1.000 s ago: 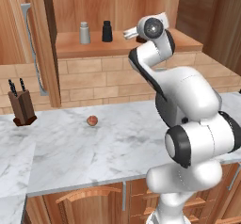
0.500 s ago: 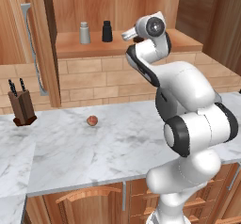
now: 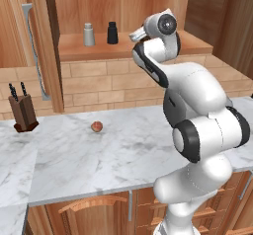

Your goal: There are various items on the counter. Only move the condiments/shakers into the cabinet.

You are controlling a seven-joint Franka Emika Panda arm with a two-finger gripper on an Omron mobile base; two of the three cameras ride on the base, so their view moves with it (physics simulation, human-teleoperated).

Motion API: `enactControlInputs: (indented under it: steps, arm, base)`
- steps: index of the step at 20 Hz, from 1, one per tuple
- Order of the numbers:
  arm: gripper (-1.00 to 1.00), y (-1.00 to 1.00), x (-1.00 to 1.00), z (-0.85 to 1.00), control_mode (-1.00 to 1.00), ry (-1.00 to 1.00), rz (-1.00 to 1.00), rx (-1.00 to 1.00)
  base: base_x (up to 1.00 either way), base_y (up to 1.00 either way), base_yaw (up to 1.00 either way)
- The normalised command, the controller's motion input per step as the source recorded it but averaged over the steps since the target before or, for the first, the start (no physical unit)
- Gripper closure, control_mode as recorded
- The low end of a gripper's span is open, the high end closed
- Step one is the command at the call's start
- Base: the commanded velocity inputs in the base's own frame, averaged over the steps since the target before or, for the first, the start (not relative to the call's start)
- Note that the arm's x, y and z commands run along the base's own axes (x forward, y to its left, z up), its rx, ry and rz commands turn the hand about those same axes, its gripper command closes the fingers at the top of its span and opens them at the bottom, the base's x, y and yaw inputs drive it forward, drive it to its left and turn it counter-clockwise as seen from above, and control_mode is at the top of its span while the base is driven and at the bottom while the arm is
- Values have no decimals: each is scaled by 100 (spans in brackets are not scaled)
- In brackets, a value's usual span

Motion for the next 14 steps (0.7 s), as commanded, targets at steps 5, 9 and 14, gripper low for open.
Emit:
enactControlInputs:
  steps: [5,9,14]
  arm:
    - [-100,14,-20,29,-100,0,0,0]
    - [-100,20,-63,16,-100,0,0,0]
    - [-100,1,-96,6,-100,-2,0,0]
  base:
    - [0,0,0]
    - [0,0,0]
    - [0,0,0]
